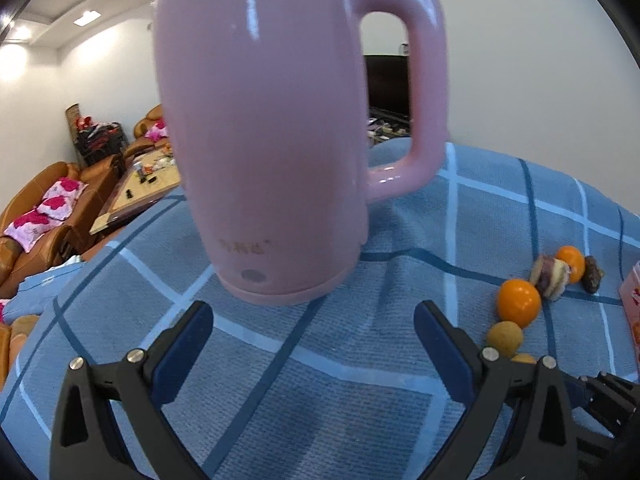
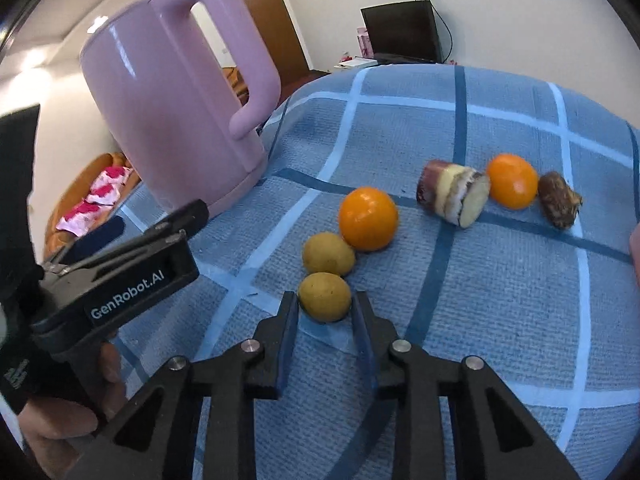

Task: Organize fruits
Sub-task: 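Grasp a small yellow round fruit with the right tool while the left tool grasps the other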

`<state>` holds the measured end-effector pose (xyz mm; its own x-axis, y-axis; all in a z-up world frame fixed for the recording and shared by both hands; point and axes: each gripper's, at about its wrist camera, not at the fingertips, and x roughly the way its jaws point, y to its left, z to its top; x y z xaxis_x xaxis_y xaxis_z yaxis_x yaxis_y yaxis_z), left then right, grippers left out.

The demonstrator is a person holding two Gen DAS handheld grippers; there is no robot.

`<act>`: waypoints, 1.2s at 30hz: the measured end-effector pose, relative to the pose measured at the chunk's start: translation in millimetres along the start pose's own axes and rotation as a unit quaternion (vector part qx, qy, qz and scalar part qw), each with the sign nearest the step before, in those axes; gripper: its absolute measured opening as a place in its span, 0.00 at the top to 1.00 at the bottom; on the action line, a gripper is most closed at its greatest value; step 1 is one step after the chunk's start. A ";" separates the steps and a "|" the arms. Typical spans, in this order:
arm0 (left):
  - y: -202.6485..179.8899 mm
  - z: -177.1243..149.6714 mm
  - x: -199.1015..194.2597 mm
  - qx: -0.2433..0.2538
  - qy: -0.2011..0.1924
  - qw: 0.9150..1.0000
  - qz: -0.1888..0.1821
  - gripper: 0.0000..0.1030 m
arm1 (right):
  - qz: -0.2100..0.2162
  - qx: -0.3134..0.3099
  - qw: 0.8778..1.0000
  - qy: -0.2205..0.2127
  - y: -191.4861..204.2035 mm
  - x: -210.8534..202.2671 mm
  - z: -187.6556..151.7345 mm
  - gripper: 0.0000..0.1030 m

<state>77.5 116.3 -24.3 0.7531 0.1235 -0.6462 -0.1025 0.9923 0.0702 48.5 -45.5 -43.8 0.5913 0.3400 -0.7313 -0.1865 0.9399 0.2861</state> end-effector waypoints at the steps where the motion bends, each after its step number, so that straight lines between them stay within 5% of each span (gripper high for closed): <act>1: -2.1 -0.4 -1.5 0.003 -0.003 1.000 -0.008 0.01 | -0.002 0.003 1.000 -0.008 -4.2 -5.1 -1.1 0.71; 7: -25.7 -3.4 -16.7 0.046 -0.027 0.994 -0.098 0.02 | -0.045 -0.008 0.997 -0.070 -31.2 -51.2 -15.6 0.71; 10: -50.9 -7.7 -17.2 0.093 -0.018 0.986 -0.138 0.13 | -0.070 -0.003 0.993 -0.096 -49.5 -72.7 -22.8 0.71; 15: -91.1 -8.2 -2.9 0.151 0.027 0.977 -0.150 0.32 | -0.083 0.009 0.990 -0.114 -61.4 -82.0 -19.6 0.71; 20: -96.7 -9.6 18.6 0.144 0.087 0.971 -0.168 0.52 | -0.076 0.011 0.991 -0.112 -66.2 -83.3 -23.0 0.71; 22: -89.5 -8.8 19.1 0.129 0.086 0.971 -0.180 0.66 | -0.077 0.011 0.991 -0.111 -65.7 -82.3 -23.3 0.71; 24: -85.2 -9.5 16.8 0.123 0.086 0.971 -0.186 0.70 | -0.077 0.011 0.990 -0.114 -65.6 -83.5 -23.1 0.71; 36: -40.8 0.5 -31.5 0.032 -0.044 0.985 -0.164 0.70 | -0.046 0.019 0.984 -0.171 -70.2 -104.7 -21.0 0.71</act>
<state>58.2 72.0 -6.4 0.7927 -0.2063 -0.5737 0.1952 0.9774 -0.0817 -16.7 -146.4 -0.4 0.8353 0.2166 -0.5053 -0.0942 0.9619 0.2566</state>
